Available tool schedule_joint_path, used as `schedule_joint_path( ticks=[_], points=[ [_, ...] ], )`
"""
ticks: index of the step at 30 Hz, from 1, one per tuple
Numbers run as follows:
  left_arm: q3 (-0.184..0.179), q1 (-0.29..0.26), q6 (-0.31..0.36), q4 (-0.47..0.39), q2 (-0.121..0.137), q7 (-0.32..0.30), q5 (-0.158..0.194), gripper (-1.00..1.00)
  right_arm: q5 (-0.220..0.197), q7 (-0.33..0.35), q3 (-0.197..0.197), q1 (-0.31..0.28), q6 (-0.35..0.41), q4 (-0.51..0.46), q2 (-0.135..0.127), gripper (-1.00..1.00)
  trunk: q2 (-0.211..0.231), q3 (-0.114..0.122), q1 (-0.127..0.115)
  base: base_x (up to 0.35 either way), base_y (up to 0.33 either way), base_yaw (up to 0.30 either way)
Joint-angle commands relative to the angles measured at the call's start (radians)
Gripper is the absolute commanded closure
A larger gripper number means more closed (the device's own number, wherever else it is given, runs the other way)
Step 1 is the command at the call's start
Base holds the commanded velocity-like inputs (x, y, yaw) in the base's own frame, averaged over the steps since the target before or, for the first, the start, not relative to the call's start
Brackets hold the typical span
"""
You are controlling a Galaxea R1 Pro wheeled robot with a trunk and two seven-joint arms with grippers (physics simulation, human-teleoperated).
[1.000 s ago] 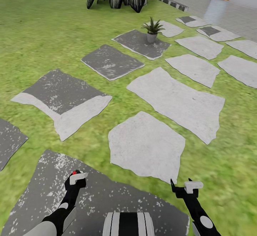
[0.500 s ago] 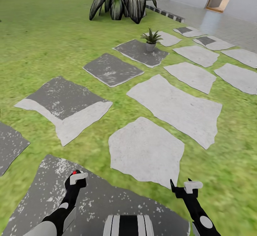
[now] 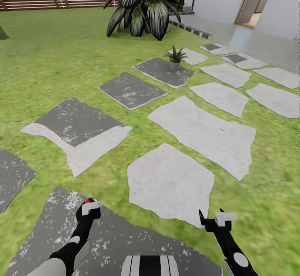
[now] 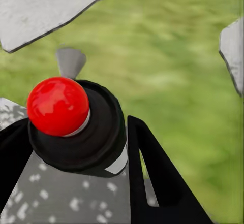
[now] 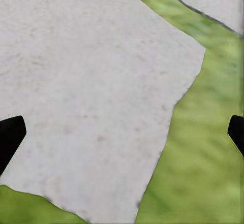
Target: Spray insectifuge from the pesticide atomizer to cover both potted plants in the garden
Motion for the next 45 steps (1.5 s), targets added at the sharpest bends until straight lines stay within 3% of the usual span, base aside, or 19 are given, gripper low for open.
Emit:
schedule_joint_path(
  ticks=[1, 5, 6, 10, 14, 27, 45],
  points=[
    [0.001, 0.000, -0.002, 0.000, 0.000, 0.003, -0.003, 1.00, 0.000, -0.001, -0.001, 0.000, -0.003, -0.001, 0.000, -1.00, 0.000, 0.003, -0.001, 0.000, 0.000, 0.000],
    [0.000, -0.001, 0.001, -0.001, 0.001, -0.001, -0.002, 1.00, 0.001, -0.002, 0.001, 0.000, -0.003, -0.003, 0.001, -1.00, 0.001, 0.019, -0.002, 0.000, 0.000, 0.000],
    [0.002, 0.001, 0.002, -0.001, 0.017, 0.000, -0.005, 1.00, 0.001, -0.003, -0.007, 0.001, -0.005, 0.003, 0.001, -1.00, 0.001, 0.023, -0.003, 0.000, 0.000, 0.000],
    [0.003, 0.001, 0.004, 0.002, 0.040, 0.000, -0.005, 1.00, -0.002, -0.002, -0.045, 0.001, -0.005, -0.003, 0.008, -1.00, 0.002, 0.039, -0.005, 0.000, 0.000, 0.000],
    [0.003, 0.001, 0.004, 0.000, 0.048, -0.001, -0.001, 1.00, -0.004, -0.002, -0.055, 0.001, -0.005, -0.028, 0.012, -1.00, 0.003, 0.059, -0.006, 0.000, 0.000, 0.000],
    [0.005, 0.000, 0.007, -0.001, 0.050, 0.001, -0.004, 1.00, -0.002, 0.000, -0.056, 0.001, 0.000, -0.198, 0.013, -1.00, 0.006, 0.129, -0.012, 0.000, 0.000, 0.000],
    [0.004, 0.000, 0.008, -0.013, 0.040, 0.001, -0.001, 1.00, 0.000, 0.000, -0.059, 0.001, 0.000, -0.175, 0.004, -1.00, 0.010, 0.227, -0.020, 0.000, 0.000, 0.000]
  ],
)
